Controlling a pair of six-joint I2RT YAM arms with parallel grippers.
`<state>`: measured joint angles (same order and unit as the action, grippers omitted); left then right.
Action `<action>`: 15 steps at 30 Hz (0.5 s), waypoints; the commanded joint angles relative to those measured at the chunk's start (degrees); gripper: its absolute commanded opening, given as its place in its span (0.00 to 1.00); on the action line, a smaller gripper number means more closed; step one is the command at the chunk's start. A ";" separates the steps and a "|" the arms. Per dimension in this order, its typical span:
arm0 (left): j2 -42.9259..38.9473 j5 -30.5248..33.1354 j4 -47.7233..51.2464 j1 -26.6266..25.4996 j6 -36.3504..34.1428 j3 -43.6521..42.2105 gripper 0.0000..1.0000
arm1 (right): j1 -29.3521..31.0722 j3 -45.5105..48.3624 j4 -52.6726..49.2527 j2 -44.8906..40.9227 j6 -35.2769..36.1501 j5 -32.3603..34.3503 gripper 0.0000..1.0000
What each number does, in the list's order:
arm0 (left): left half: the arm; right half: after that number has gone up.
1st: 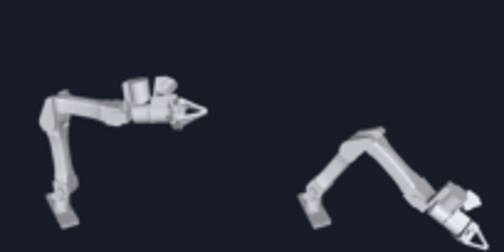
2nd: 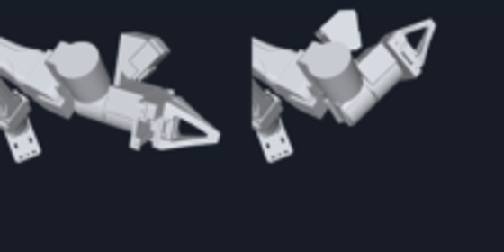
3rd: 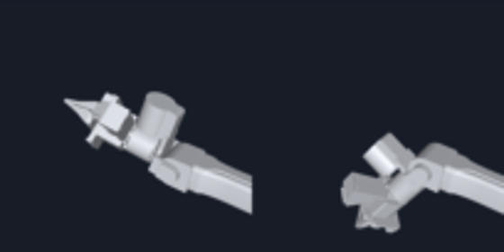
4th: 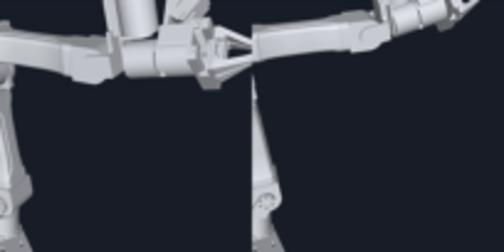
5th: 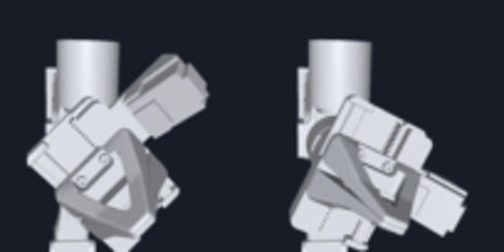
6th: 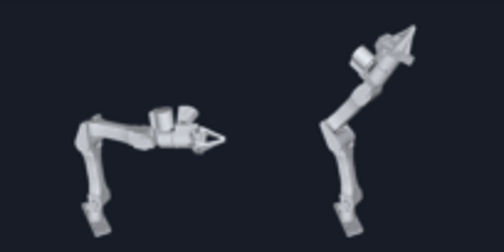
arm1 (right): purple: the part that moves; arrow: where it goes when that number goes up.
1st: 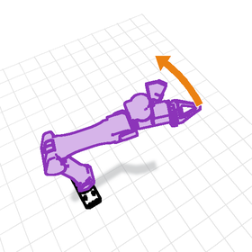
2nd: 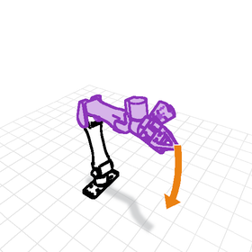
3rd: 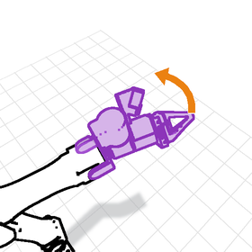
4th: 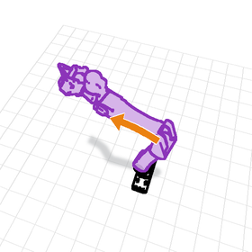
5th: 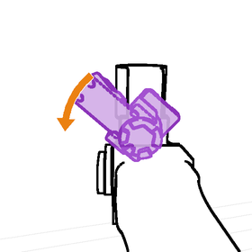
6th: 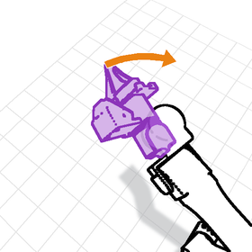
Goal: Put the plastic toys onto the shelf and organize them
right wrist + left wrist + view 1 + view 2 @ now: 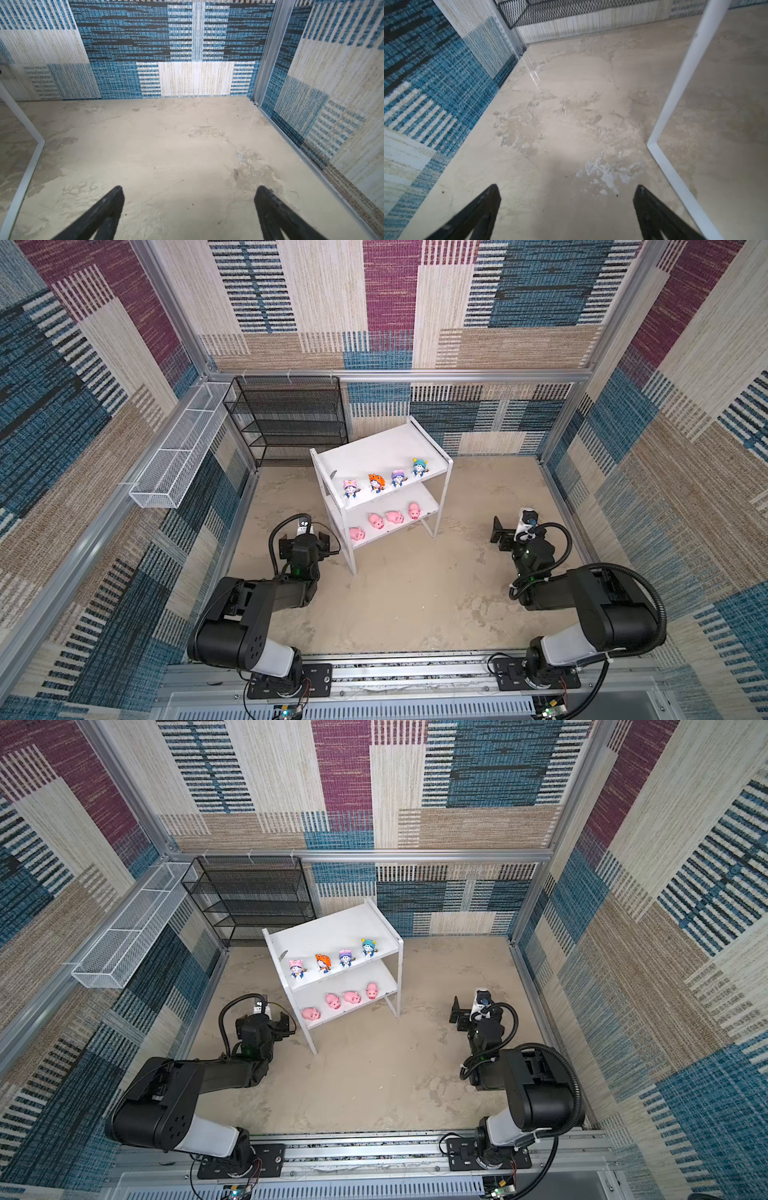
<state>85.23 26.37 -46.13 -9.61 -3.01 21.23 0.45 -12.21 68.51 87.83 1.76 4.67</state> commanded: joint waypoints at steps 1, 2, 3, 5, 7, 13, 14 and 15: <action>0.01 -1.96 -4.87 0.62 -1.99 0.68 1.00 | -0.09 0.41 5.65 0.27 -0.89 -2.13 1.00; -0.13 -2.19 -4.36 0.72 -1.83 0.73 1.00 | -0.10 0.59 6.30 0.49 -0.81 -1.98 1.00; 0.11 -2.28 -4.73 0.81 -1.89 0.80 1.00 | -0.10 0.56 5.63 0.16 -0.89 -2.03 1.00; 0.11 -2.44 -4.24 0.87 -1.76 0.91 1.00 | -0.10 0.74 6.09 0.23 -0.79 -1.96 1.00; 0.11 -3.87 -3.60 1.38 -1.74 1.26 1.00 | -0.10 0.62 6.09 0.25 -0.79 -2.02 1.00; 0.09 -12.66 -1.77 4.57 -0.70 1.68 1.00 | -0.05 0.62 6.10 0.23 -0.79 -2.07 1.00; 0.26 -13.78 -1.44 5.33 -0.12 1.79 1.00 | -0.10 0.68 6.06 0.23 -0.79 -2.01 1.00; 0.78 -15.57 -1.93 6.46 0.82 1.58 1.00 | -0.10 0.63 6.04 0.23 -0.80 -2.03 1.00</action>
<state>85.43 16.21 -47.57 -4.80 -3.36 22.57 0.36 -11.62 71.31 88.05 1.54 2.98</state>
